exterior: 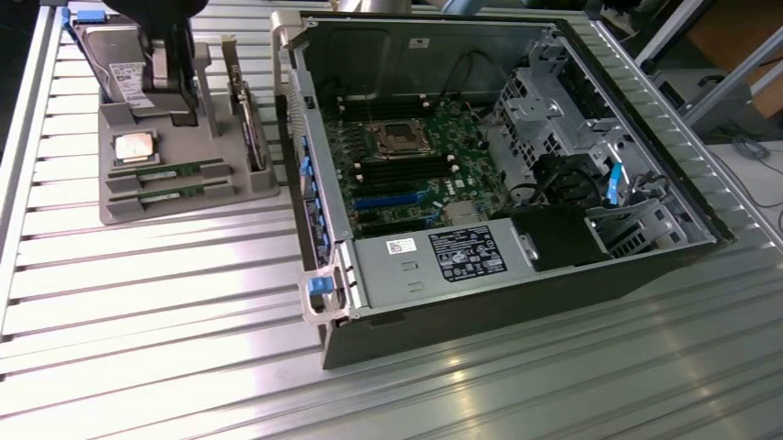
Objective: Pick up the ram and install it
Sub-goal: 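Pick up the ram and move it above insertion slot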
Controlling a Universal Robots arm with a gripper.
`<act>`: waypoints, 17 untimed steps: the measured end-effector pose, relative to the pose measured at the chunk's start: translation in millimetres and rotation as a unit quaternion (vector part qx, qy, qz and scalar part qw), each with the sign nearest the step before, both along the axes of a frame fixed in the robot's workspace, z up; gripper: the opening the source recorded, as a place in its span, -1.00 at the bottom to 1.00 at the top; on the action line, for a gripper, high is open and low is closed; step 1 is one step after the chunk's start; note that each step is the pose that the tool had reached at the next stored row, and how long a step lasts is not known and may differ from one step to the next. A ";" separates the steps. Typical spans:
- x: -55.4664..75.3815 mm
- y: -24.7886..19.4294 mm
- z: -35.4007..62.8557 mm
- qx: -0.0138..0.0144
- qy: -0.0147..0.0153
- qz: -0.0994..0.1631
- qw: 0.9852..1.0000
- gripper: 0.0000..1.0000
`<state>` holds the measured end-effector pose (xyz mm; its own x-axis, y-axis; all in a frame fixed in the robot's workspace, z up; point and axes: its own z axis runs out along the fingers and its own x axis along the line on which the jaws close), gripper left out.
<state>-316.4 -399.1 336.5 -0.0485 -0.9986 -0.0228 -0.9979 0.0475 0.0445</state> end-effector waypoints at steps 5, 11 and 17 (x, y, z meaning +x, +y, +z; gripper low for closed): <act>0.0 0.0 -3.9 0.000 0.000 0.000 1.000 -0.40; 0.0 0.0 -8.0 0.000 0.000 0.000 1.000 -0.40; 0.0 0.0 -13.1 0.000 0.000 0.000 1.000 -0.40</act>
